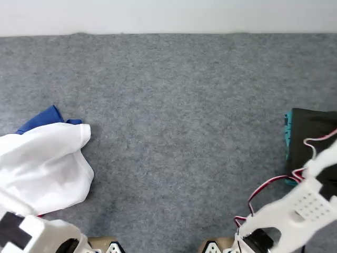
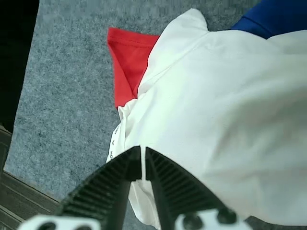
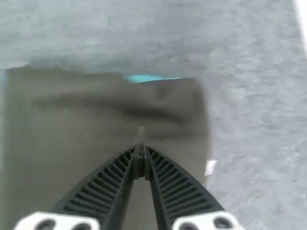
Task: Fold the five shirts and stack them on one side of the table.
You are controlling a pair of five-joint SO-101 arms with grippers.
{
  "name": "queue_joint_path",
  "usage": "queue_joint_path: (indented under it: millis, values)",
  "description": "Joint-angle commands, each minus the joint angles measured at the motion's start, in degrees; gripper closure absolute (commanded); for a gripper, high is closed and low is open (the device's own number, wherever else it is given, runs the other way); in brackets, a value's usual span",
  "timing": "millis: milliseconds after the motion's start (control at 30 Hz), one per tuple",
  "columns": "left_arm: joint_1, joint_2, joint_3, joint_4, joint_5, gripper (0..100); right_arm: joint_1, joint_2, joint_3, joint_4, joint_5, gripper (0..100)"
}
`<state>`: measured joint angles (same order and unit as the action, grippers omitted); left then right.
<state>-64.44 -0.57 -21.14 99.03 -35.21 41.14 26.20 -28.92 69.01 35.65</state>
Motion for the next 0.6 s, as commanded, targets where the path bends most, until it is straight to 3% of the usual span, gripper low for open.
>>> queue_joint_path:
  millis: [0, 133, 333, 567]
  values:
    - [3.2, -5.1, -1.5, 1.5, -0.2, 96, -4.4, -7.1, -2.5, 9.6, 0.0, 98.8]
    - [8.1, -8.5, 3.9, 1.6, -0.3, 96, -9.5, -10.2, -2.5, 20.0, 0.0, 98.9]
    - [19.3, -15.0, 21.6, 1.6, -0.4, 94, -15.9, -11.0, -2.5, 32.1, 0.0, 98.9]
    - [30.2, -17.3, 36.7, 1.5, -0.4, 84, -17.7, -15.1, 2.1, 34.0, -5.0, 98.7]
